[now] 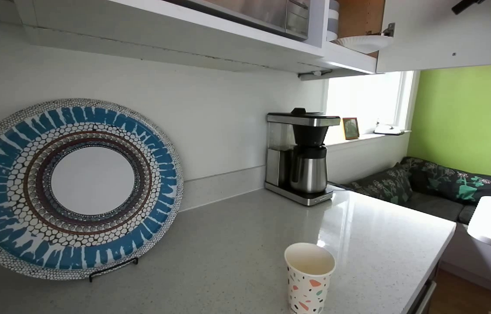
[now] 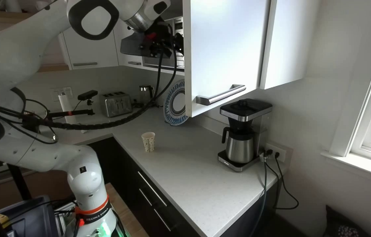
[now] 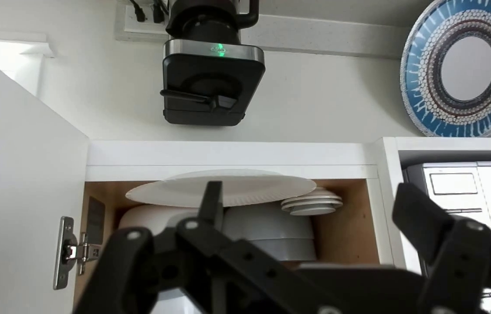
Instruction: Remove the paper cup from the bottom shelf, put it on the table and then put the white plate in the bottom shelf of the cabinet
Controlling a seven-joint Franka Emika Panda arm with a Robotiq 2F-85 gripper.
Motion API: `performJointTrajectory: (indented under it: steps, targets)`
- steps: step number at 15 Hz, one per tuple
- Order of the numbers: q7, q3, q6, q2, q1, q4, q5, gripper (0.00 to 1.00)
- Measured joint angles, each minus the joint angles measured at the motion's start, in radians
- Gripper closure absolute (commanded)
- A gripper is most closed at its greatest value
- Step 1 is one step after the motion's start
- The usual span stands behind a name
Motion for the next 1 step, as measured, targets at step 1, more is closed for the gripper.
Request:
performJointTrajectory:
  steps: [1]
  targets:
    - [0.0, 0.0, 0.0, 0.0, 0.001, 0.0, 0.0, 0.0]
